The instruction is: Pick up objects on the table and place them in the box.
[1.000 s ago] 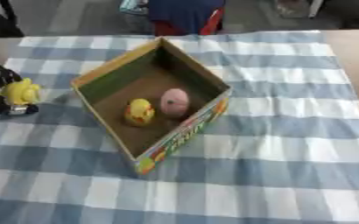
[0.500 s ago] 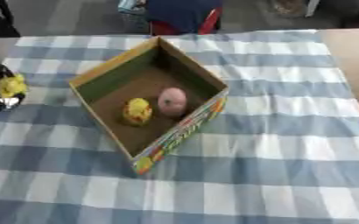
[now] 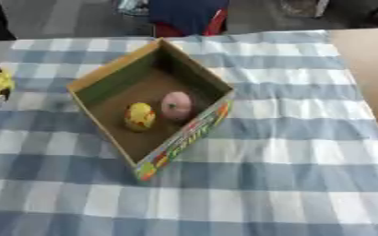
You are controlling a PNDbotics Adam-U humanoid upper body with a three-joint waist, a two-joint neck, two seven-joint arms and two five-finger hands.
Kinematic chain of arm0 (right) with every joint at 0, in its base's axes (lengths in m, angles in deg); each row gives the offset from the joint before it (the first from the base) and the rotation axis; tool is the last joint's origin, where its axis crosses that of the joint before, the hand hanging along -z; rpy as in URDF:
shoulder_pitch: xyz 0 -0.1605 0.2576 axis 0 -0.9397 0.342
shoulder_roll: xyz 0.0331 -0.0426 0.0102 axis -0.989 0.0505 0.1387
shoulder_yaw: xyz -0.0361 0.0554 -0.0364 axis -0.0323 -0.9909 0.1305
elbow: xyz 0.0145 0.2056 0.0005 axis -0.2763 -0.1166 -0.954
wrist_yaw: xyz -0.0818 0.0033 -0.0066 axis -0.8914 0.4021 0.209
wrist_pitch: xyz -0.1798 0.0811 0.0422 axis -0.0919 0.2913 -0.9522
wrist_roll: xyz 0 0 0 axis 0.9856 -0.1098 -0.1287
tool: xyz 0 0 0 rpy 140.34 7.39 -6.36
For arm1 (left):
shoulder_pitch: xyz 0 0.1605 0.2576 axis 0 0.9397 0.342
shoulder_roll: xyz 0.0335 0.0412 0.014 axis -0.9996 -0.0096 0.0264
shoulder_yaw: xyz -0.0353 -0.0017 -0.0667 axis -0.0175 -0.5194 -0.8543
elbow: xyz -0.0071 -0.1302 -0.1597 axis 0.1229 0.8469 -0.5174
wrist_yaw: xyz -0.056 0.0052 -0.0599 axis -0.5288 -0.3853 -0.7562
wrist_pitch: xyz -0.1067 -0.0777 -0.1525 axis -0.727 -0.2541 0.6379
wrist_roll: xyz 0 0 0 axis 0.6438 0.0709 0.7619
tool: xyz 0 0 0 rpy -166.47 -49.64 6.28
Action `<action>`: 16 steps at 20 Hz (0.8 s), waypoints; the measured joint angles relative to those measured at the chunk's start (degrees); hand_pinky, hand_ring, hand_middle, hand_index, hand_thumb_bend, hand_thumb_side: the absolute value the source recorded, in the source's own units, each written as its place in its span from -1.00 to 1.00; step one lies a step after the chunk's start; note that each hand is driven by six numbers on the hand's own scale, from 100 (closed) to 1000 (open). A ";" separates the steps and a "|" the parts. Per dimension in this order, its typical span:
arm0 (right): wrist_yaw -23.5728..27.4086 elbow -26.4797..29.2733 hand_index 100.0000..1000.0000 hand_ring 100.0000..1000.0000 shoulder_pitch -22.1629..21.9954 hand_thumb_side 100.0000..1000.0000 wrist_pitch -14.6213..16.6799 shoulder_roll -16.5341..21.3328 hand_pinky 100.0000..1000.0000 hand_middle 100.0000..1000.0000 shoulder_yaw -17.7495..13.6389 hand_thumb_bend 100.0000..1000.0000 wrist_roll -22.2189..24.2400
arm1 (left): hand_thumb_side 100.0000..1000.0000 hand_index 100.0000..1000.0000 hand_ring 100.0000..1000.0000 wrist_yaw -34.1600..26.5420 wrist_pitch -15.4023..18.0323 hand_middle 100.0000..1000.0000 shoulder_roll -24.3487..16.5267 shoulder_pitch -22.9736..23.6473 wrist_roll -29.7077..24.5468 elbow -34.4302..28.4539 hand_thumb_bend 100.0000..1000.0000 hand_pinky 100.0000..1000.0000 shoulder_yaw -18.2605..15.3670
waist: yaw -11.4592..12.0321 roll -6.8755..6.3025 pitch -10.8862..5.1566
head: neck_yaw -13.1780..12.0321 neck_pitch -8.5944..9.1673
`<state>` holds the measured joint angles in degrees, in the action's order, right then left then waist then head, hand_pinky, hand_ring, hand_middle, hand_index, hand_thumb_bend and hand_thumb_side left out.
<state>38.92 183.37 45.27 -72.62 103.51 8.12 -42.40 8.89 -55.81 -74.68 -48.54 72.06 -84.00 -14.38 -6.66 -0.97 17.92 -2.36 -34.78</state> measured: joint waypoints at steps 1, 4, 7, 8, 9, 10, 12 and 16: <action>0.01 0.00 0.68 0.37 -0.01 0.94 -0.01 -0.01 0.30 0.23 0.00 -1.00 -0.01 | -0.86 0.18 -0.04 0.05 -0.07 -0.29 0.00 0.01 0.40 -0.27 -1.00 -0.88 0.10 | 0.03 -0.03 -0.08 | 0.05 -0.01; 0.12 0.00 0.68 0.37 -0.02 0.96 -0.02 -0.05 0.30 0.23 0.00 -1.00 -0.02 | -0.79 0.05 -0.15 0.42 -0.24 -0.40 -0.01 0.01 1.81 -1.42 -1.00 -1.00 0.35 | 0.08 -0.23 -0.32 | 0.18 -0.03; 0.16 0.00 0.68 0.37 -0.05 0.97 -0.02 -0.06 0.30 0.23 0.00 -1.00 -0.04 | -0.77 -0.09 -0.26 1.14 -0.48 -0.52 -0.02 0.01 3.88 -3.00 -1.00 -1.00 0.67 | 0.13 -0.34 -0.49 | 0.20 -0.05; 0.17 0.00 0.68 0.37 -0.05 0.96 -0.02 -0.08 0.30 0.23 0.00 -1.00 -0.05 | -0.76 -0.11 -0.28 1.31 -0.53 -0.54 -0.02 0.01 4.70 -3.47 -1.00 -1.00 0.72 | 0.13 -0.34 -0.60 | 0.21 -0.05; 0.18 0.00 0.68 0.37 -0.06 0.96 -0.02 -0.09 0.30 0.23 0.00 -1.00 -0.06 | -0.74 -0.18 -0.33 1.36 -0.53 -0.59 -0.02 0.01 5.53 -4.00 -1.00 -1.00 0.88 | 0.14 -0.35 -0.71 | 0.22 -0.05; 0.18 0.00 0.68 0.37 -0.06 0.96 -0.02 -0.13 0.30 0.23 0.00 -1.00 -0.08 | -0.74 -0.19 -0.34 1.31 -0.47 -0.60 -0.02 0.01 6.34 -4.60 -1.00 -1.00 1.03 | 0.14 -0.37 -0.79 | 0.23 -0.05; 0.20 0.00 0.68 0.37 -0.07 0.96 -0.01 -0.28 0.30 0.23 0.00 -1.00 -0.16 | -0.71 -0.26 -0.38 0.79 -0.25 -0.66 -0.02 0.01 7.75 -5.98 -1.00 -1.00 1.40 | 0.13 -0.43 -0.91 | 0.24 -0.06; 0.23 0.00 0.68 0.37 -0.07 0.95 -0.03 -0.48 0.30 0.23 0.01 -1.00 -0.19 | -0.71 -0.28 -0.40 -1.01 0.61 -0.67 0.11 -0.67 9.51 -9.04 -1.00 -1.00 2.55 | 0.04 -0.55 -1.05 | 0.26 -0.06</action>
<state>39.15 183.37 45.19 -72.65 103.03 8.13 -42.59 7.88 -55.20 -74.58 -49.21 81.57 -93.04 -11.83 -6.62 -1.52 16.87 -2.11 -34.84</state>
